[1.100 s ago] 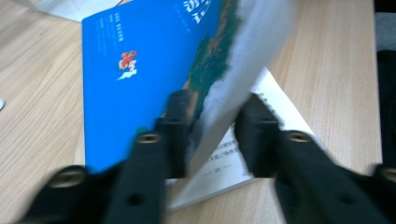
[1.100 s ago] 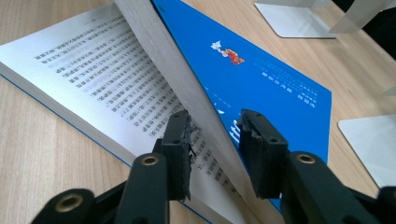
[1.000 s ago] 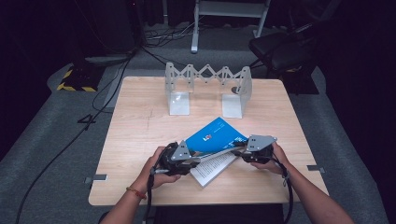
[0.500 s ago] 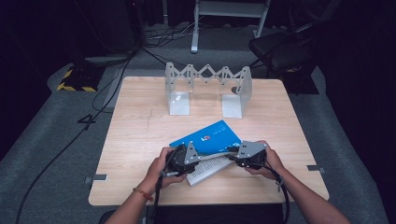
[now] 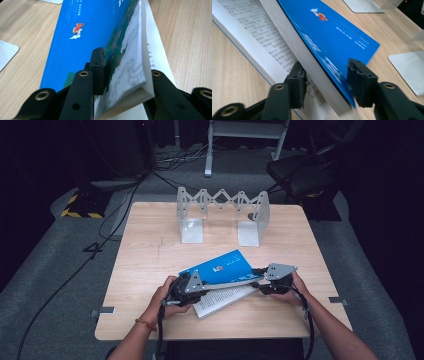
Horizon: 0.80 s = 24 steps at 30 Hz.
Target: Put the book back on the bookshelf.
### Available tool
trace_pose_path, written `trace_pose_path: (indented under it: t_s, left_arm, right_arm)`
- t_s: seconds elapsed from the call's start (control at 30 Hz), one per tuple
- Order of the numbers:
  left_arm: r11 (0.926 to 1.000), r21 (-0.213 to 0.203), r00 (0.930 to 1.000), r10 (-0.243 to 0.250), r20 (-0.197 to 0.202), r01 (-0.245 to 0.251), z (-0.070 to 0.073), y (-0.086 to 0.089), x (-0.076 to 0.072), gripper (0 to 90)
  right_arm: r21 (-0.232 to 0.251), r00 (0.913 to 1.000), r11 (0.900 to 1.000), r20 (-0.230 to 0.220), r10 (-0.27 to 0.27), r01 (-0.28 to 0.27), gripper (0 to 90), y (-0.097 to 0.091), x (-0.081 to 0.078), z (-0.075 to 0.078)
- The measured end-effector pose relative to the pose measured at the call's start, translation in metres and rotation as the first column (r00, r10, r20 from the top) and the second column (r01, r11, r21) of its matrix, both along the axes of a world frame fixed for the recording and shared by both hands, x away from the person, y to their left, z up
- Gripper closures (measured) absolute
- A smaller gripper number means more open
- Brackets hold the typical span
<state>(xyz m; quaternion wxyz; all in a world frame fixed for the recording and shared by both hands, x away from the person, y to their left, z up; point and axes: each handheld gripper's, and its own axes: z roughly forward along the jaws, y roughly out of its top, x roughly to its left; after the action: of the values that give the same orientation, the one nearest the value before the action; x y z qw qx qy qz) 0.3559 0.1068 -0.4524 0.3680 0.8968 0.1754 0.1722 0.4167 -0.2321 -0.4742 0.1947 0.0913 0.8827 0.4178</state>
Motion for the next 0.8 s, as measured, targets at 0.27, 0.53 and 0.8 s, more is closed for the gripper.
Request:
trace_pose_path:
  t_s: [0.27,0.53,0.8]
  left_arm:
    - [0.9991,-0.024,0.9975,0.034,-0.061,-0.036,0.005,0.007,0.001,46.6]
    - [0.9979,0.019,0.9977,0.063,-0.024,-0.062,0.021,-0.010,-0.017,36.0]
    - [0.9879,0.141,0.9971,0.057,0.050,-0.064,0.012,-0.015,-0.013,62.0]
  right_arm:
    - [-0.072,0.9962,0.9973,0.084,0.019,-0.013,66.8,0.008,-0.012,0.007]
    - [-0.145,0.9929,0.9895,0.117,0.023,-0.006,68.1,0.018,-0.021,0.012]
    - [-0.160,0.9907,0.9872,0.134,0.024,-0.003,70.2,0.024,-0.029,0.017]
